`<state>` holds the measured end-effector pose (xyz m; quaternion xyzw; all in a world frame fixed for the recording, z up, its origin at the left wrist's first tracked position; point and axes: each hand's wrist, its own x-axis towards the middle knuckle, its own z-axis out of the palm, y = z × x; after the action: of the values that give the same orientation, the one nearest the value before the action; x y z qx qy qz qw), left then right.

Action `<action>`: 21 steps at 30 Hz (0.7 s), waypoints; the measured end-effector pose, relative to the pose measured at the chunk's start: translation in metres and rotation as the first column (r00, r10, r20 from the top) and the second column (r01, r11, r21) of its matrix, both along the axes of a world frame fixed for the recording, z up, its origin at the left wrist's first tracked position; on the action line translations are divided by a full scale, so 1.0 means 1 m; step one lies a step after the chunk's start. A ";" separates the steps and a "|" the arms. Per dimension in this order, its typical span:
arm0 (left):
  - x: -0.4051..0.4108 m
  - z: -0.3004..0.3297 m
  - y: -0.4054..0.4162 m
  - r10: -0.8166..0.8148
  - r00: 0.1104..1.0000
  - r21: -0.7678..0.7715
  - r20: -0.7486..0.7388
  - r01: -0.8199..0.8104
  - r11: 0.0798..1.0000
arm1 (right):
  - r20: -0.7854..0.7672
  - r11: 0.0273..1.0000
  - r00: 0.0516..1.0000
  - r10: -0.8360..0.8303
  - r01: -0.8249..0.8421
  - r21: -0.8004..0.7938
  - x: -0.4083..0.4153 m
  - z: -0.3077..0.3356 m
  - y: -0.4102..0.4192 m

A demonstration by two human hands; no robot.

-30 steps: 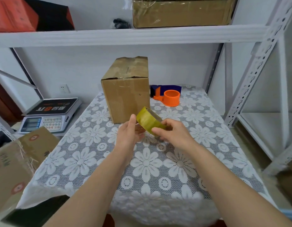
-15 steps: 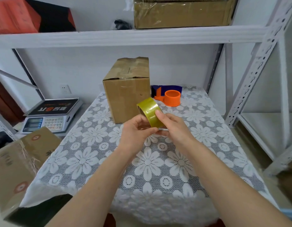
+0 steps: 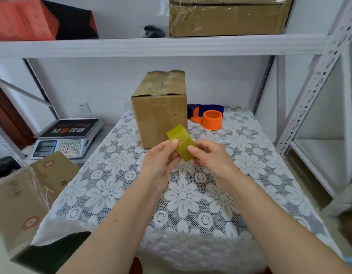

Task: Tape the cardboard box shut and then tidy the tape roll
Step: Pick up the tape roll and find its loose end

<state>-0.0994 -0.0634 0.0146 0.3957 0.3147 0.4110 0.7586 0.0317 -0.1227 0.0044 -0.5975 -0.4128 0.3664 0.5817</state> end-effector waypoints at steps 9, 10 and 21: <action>0.003 0.008 0.001 0.131 0.991 -0.195 -0.017 -0.132 0.972 | 0.044 0.999 0.999 0.032 -0.030 -0.043 -0.008 0.002 -0.003; 0.004 0.008 0.002 0.139 0.990 -0.202 -0.013 -0.138 0.970 | 0.034 0.999 0.999 0.020 -0.019 -0.042 -0.010 0.002 -0.004; -0.003 -0.003 -0.010 0.058 0.958 0.435 -0.282 0.074 0.898 | -0.209 0.981 0.959 -0.192 0.181 -0.068 -0.019 0.011 -0.003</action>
<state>-0.1024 -0.0733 0.0117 0.6138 0.3190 0.4064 0.5969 0.0125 -0.1261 0.0152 -0.6047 -0.2806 0.3821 0.6400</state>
